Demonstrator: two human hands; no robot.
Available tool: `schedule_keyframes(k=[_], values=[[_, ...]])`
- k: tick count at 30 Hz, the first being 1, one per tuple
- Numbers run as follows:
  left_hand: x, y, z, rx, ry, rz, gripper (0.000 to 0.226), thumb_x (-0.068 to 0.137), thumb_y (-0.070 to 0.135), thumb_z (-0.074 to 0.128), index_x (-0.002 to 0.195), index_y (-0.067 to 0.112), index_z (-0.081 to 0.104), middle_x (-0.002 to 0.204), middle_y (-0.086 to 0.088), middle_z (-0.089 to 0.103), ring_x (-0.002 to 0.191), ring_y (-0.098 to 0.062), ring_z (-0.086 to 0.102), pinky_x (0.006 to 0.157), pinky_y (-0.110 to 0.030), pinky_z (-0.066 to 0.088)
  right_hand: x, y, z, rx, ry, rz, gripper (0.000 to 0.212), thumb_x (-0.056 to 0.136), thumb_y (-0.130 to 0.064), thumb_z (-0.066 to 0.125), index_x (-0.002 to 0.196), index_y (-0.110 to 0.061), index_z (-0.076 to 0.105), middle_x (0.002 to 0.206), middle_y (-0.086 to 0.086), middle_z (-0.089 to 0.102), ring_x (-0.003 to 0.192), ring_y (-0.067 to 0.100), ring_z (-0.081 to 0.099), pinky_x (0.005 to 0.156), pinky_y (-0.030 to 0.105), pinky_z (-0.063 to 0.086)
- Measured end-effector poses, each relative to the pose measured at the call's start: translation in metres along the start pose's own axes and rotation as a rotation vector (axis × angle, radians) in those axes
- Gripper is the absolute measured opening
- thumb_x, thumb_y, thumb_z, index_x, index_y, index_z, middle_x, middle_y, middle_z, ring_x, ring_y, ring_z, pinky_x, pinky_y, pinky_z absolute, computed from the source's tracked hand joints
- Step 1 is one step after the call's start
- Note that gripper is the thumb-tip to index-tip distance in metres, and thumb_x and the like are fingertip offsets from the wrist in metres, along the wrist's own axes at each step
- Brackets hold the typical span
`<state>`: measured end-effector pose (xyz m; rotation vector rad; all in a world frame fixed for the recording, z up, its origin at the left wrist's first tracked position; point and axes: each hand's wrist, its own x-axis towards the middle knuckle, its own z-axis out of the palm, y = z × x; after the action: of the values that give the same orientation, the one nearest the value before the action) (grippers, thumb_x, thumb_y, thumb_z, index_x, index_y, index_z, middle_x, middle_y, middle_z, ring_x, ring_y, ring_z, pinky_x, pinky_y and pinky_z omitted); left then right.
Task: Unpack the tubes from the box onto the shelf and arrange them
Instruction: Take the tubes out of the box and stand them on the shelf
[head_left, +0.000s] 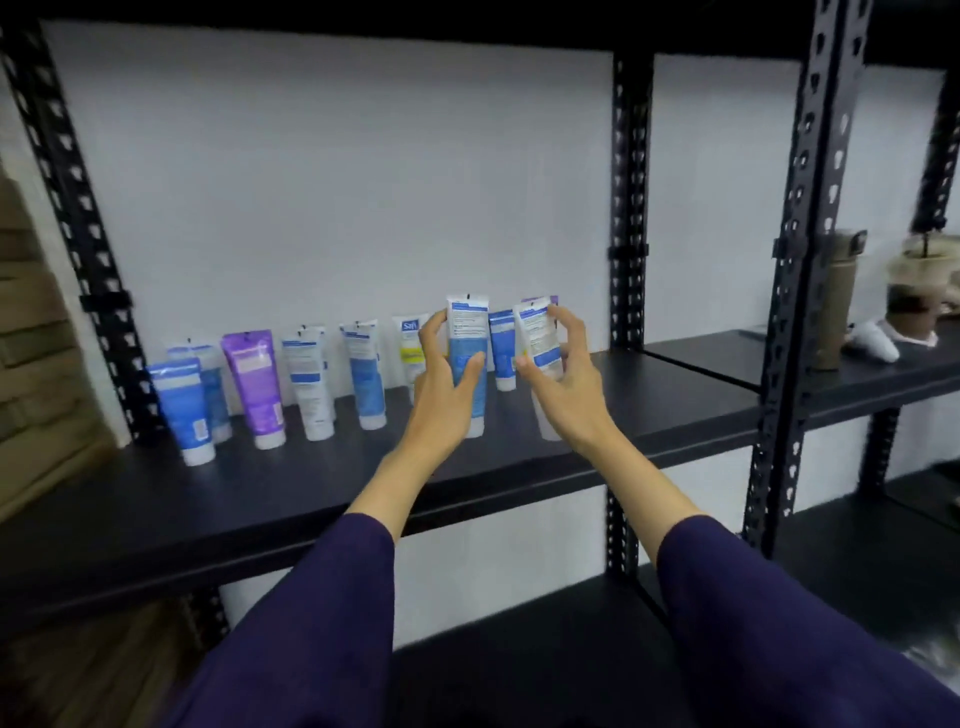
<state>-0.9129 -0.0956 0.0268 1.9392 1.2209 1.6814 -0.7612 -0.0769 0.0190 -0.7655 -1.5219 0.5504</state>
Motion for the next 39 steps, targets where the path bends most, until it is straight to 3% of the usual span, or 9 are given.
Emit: schedule_keyframes(k=[5, 8, 13, 18, 23, 26, 29, 33, 39], values=[[0.003, -0.036, -0.021, -0.022, 0.021, -0.076, 0.059, 0.097, 0.014, 0.052, 0.141, 0.033, 0.017, 0.121, 0.038, 0.042, 0.109, 0.021, 0.047, 0.093, -0.015, 0.041, 0.008, 0.02, 0.033, 0.011, -0.015, 0.005, 0.076, 0.081, -0.01, 0.072, 0.143, -0.024, 0.029, 0.136, -0.004, 0.049, 0.105, -0.005, 0.053, 0.077, -0.002, 0.04], [0.0, -0.052, -0.022, -0.024, 0.053, -0.114, 0.066, 0.094, 0.011, 0.056, 0.137, 0.041, 0.017, 0.11, 0.057, 0.034, 0.104, 0.03, 0.043, 0.086, -0.005, 0.039, 0.008, 0.037, 0.038, 0.027, 0.016, 0.04, 0.084, 0.077, -0.009, 0.076, 0.143, -0.032, 0.027, 0.132, -0.002, 0.052, 0.104, 0.001, 0.057, 0.078, 0.01, 0.051], [0.004, -0.064, -0.021, 0.095, -0.058, -0.169, 0.084, 0.09, 0.003, 0.06, 0.147, 0.035, 0.006, 0.116, 0.035, 0.034, 0.099, 0.021, 0.044, 0.091, -0.014, 0.035, 0.009, 0.059, 0.043, -0.139, -0.106, 0.071, 0.101, 0.078, -0.003, 0.073, 0.143, -0.05, 0.012, 0.142, -0.004, 0.046, 0.125, 0.012, 0.048, 0.102, 0.034, 0.045], [0.025, -0.078, -0.022, 0.165, -0.055, -0.236, 0.092, 0.087, 0.002, 0.064, 0.147, 0.031, 0.001, 0.129, 0.01, 0.041, 0.11, -0.002, 0.042, 0.092, -0.022, 0.037, 0.031, 0.072, 0.058, -0.277, -0.203, 0.1, 0.107, 0.082, -0.001, 0.069, 0.146, -0.048, -0.002, 0.147, -0.002, 0.037, 0.106, 0.009, 0.051, 0.064, 0.007, 0.047], [0.043, -0.094, -0.024, 0.238, -0.006, -0.255, 0.09, 0.086, 0.006, 0.067, 0.147, 0.027, 0.005, 0.12, 0.006, 0.044, 0.102, -0.007, 0.046, 0.085, -0.024, 0.041, 0.046, 0.081, 0.078, -0.445, -0.29, 0.074, 0.12, 0.081, -0.005, 0.07, 0.137, -0.056, -0.023, 0.148, 0.006, 0.032, 0.126, 0.028, 0.046, 0.101, 0.049, 0.044], [0.051, -0.105, -0.024, 0.275, 0.022, -0.255, 0.09, 0.086, 0.007, 0.067, 0.148, 0.026, 0.005, 0.116, 0.006, 0.042, 0.1, -0.006, 0.044, 0.083, -0.023, 0.039, 0.053, 0.086, 0.086, -0.5, -0.336, 0.074, 0.115, 0.084, -0.008, 0.068, 0.14, -0.048, -0.025, 0.137, 0.012, 0.04, 0.119, 0.028, 0.051, 0.098, 0.045, 0.045], [0.056, -0.113, -0.024, 0.307, 0.047, -0.261, 0.092, 0.085, 0.006, 0.068, 0.149, 0.024, 0.004, 0.13, -0.006, 0.047, 0.102, -0.009, 0.045, 0.083, -0.022, 0.038, 0.061, 0.091, 0.093, -0.518, -0.348, 0.069, 0.112, 0.085, -0.008, 0.066, 0.143, -0.041, -0.023, 0.134, 0.014, 0.042, 0.117, 0.027, 0.051, 0.095, 0.043, 0.046], [0.058, -0.122, -0.025, 0.336, 0.043, -0.288, 0.097, 0.084, 0.001, 0.067, 0.15, 0.024, -0.001, 0.14, -0.01, 0.041, 0.122, -0.022, 0.048, 0.086, -0.024, 0.036, 0.07, 0.098, 0.1, -0.504, -0.358, 0.058, 0.114, 0.083, -0.008, 0.068, 0.143, -0.041, -0.023, 0.142, 0.012, 0.037, 0.127, 0.026, 0.043, 0.099, 0.044, 0.045], [0.059, -0.128, -0.024, 0.328, 0.034, -0.287, 0.093, 0.085, 0.0, 0.065, 0.148, 0.024, 0.001, 0.139, -0.011, 0.042, 0.123, -0.025, 0.049, 0.1, -0.041, 0.045, 0.073, 0.101, 0.101, -0.482, -0.379, 0.045, 0.113, 0.083, -0.008, 0.068, 0.145, -0.039, -0.021, 0.153, 0.005, 0.023, 0.139, 0.022, 0.029, 0.104, 0.041, 0.039]])
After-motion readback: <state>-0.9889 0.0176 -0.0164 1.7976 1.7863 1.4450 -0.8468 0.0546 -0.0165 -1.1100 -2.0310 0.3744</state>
